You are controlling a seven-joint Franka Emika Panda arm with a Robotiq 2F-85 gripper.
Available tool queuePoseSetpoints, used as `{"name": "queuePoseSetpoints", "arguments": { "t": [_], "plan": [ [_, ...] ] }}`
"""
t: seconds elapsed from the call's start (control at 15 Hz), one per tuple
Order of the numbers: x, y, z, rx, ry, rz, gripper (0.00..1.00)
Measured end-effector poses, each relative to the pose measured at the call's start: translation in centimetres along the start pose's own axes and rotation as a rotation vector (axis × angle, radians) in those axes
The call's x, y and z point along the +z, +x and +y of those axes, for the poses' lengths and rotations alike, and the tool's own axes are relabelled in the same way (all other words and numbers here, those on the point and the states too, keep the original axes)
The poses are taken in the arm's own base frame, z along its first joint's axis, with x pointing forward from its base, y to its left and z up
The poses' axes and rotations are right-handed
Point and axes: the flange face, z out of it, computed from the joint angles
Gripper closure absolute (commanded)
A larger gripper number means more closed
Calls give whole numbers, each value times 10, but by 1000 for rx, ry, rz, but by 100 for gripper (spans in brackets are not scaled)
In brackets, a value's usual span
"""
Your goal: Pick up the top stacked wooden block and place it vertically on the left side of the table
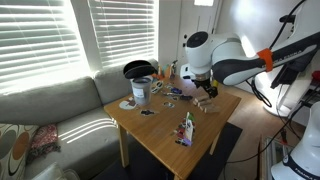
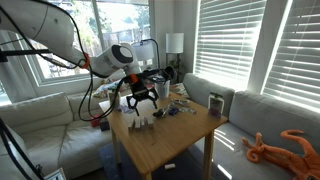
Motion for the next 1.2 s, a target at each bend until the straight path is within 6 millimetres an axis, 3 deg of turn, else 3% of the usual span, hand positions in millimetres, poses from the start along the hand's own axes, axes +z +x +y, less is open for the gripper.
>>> {"name": "queuePoseSetpoints", "arguments": {
  "t": [0.13,0.4,0.87,1.07,1.13,1.2],
  "plan": [
    [5,2,0,28,11,-8,12],
    [18,13,6,71,49,-43,0],
    [23,21,12,79,62,-54,0],
    [18,29,17,69,72,-73,13],
    [16,33,20,66,78,-83,30],
    [13,36,23,61,85,-94,39]
  ]
}}
